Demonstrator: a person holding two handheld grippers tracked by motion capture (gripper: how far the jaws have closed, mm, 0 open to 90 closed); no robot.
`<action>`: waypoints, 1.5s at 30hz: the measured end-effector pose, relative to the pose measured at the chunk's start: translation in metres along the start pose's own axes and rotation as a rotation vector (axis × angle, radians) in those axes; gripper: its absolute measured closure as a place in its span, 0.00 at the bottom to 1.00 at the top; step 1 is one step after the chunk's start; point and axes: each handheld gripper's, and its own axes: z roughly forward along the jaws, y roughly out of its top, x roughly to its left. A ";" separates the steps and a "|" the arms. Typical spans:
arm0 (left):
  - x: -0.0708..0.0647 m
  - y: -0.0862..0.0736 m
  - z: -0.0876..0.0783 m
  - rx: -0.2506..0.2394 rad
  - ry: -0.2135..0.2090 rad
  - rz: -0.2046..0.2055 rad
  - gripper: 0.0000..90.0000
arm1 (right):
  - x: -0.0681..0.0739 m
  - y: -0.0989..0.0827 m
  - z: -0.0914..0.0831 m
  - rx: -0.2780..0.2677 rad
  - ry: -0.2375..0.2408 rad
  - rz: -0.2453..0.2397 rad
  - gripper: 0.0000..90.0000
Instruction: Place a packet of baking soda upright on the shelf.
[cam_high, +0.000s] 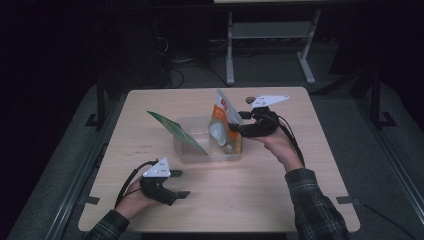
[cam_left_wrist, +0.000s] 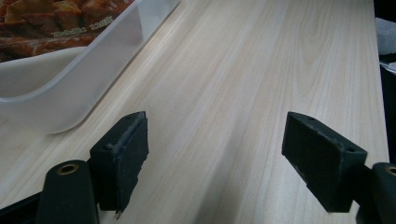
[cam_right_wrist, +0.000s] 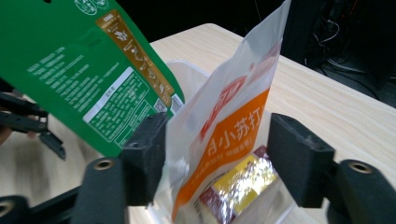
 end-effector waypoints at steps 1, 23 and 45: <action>0.001 0.000 0.000 -0.003 0.002 -0.003 0.24 | 0.001 -0.001 -0.003 -0.001 0.000 0.000 0.36; 0.005 -0.003 -0.004 0.000 0.035 -0.016 0.20 | 0.021 -0.046 -0.045 0.006 -0.002 -0.049 0.26; 0.006 -0.004 -0.006 0.005 0.032 -0.016 0.20 | 0.046 -0.121 -0.058 0.142 -0.022 -0.055 0.22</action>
